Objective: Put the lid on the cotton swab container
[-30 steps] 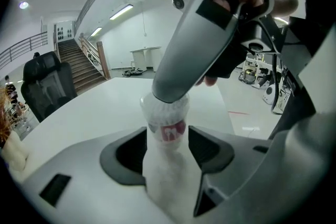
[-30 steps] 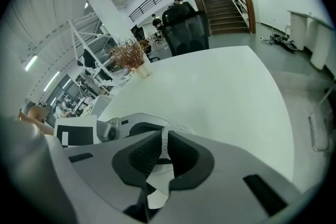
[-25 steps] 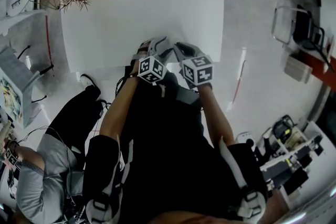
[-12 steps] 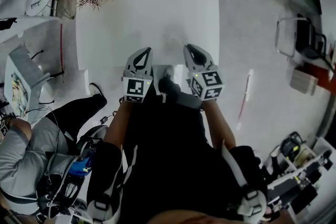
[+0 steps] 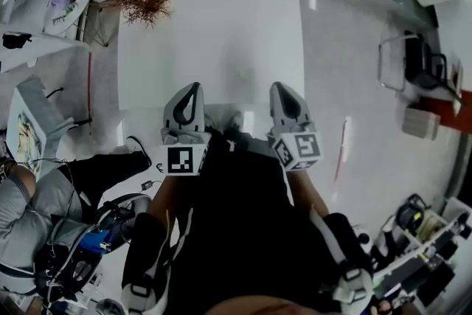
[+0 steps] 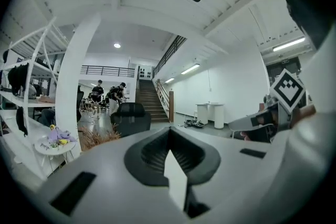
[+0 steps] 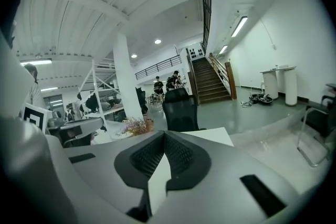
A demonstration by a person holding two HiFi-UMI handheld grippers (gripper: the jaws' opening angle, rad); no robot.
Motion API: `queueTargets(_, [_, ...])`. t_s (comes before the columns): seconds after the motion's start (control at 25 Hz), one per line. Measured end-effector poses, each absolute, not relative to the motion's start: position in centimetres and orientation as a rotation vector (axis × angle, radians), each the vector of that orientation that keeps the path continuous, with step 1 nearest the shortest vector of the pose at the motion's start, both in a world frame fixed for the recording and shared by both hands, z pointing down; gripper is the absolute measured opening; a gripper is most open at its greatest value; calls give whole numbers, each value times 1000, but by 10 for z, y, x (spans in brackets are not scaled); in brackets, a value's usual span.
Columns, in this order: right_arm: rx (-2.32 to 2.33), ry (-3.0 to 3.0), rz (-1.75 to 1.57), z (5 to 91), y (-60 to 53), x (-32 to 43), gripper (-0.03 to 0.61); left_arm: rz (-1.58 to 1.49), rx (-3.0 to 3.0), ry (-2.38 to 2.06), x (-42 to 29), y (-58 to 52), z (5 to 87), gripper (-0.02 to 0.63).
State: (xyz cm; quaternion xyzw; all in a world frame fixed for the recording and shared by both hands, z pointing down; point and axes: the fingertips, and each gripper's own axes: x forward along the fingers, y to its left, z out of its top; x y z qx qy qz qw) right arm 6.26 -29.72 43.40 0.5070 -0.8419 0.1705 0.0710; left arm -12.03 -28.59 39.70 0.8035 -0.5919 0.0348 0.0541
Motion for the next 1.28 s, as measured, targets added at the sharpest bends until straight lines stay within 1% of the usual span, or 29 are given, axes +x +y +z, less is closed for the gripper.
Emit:
queueTargets(0.2, [1580,-2512,474,417,-283,55,8,97,2449,-1759,-131,-271,384,5])
queueTargets(0.44, [1606,-2500,465,418,-274,42,8,44,2453,-1734,-141,-264,377,5])
queueTargets(1.28, [1569,-2488,460,426,-262,31,6,20,2491,-1688,-136,-262,377,6])
